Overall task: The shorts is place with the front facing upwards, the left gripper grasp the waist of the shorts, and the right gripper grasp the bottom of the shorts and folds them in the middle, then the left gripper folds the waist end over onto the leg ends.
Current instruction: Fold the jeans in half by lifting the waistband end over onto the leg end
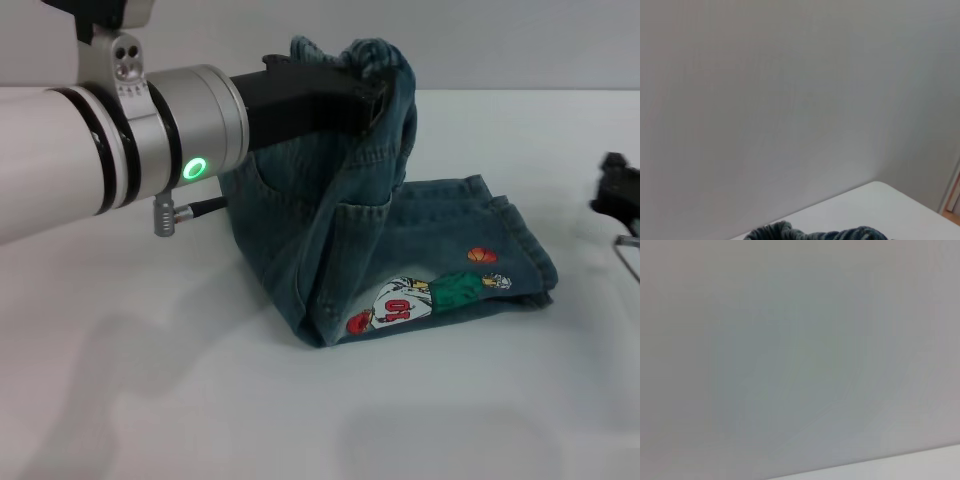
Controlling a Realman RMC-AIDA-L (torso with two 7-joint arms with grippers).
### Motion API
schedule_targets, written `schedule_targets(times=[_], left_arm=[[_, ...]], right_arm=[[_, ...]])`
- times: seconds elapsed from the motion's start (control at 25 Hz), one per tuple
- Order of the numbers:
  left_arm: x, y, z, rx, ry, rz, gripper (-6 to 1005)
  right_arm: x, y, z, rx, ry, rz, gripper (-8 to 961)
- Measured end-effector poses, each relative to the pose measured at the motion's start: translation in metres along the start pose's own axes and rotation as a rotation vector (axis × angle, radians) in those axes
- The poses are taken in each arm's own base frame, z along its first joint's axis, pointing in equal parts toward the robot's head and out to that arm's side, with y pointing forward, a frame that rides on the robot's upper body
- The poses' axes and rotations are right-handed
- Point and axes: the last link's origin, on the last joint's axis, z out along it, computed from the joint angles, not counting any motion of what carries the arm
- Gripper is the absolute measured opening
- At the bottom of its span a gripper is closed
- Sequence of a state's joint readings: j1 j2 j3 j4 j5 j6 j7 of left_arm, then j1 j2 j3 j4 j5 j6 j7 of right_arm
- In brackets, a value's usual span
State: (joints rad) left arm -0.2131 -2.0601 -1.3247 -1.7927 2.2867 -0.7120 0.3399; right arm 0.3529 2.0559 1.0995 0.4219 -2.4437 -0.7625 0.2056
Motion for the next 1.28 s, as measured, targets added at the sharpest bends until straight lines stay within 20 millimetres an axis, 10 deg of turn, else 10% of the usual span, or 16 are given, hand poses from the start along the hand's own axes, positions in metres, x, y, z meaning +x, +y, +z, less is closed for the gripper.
schedule_targets(times=[0.72,1.28], left_arm=[[-0.031,0.023,0.029,-0.103,-0.026,0.028,235],[-0.039,0.010,0.023,-0.038,0.009,0.077,691]], right_arm=[[-0.006,-0.015,-0.016,0.025,-0.041,0.022,1],[-0.004,0.021,-0.033,-0.143,-0.067,-0.088,0]])
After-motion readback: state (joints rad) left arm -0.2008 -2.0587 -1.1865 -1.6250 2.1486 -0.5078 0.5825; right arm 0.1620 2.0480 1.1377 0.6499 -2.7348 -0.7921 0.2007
